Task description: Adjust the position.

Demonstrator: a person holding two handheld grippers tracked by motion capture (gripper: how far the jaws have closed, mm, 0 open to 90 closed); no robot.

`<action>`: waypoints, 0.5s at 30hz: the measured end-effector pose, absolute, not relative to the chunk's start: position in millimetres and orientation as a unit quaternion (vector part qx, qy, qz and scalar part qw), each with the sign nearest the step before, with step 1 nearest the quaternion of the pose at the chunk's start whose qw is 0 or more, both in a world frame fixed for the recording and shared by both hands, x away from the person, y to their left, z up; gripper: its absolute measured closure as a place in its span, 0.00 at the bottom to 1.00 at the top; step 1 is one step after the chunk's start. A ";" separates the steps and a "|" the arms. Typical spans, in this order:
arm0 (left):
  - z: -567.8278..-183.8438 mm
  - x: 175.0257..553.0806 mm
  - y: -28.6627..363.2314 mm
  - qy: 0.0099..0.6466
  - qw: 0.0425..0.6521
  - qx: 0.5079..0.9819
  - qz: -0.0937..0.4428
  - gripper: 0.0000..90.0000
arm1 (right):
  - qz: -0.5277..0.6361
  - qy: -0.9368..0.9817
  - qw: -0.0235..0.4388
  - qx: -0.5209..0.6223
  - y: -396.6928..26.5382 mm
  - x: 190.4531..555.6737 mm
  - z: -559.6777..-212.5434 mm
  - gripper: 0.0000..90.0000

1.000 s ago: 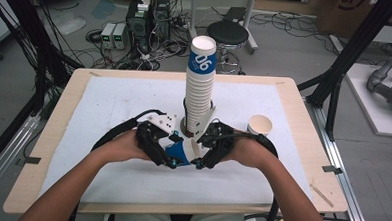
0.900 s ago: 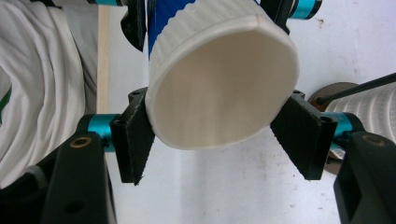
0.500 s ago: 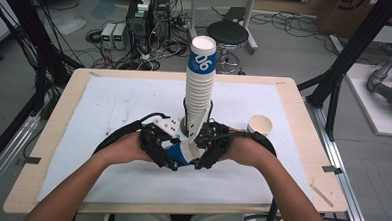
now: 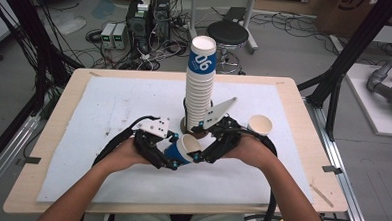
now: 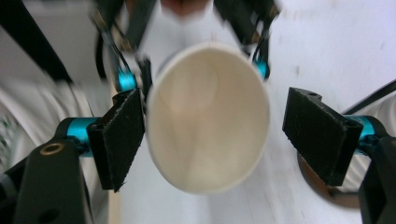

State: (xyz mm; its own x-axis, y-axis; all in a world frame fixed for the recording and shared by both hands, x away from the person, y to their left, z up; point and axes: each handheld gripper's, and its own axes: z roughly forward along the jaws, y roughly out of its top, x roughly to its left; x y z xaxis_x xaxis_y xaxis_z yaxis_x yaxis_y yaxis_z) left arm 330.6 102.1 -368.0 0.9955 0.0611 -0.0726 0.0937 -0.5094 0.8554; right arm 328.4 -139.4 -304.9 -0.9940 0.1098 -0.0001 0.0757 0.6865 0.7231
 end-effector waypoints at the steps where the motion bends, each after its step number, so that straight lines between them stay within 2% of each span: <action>1: -369.5 330.2 104.3 0.047 0.507 0.861 -0.017 0.33 | 0.415 0.908 0.020 0.054 -143.7 328.7 -304.2 0.23; 10: -378.7 326.9 118.6 0.049 0.603 0.796 -0.002 0.32 | 0.533 0.837 0.023 0.121 -180.7 327.4 -303.7 0.23; 15: -384.1 327.7 124.9 0.056 0.620 0.782 0.021 0.32 | 0.554 0.819 0.038 0.146 -196.1 325.4 -306.0 0.23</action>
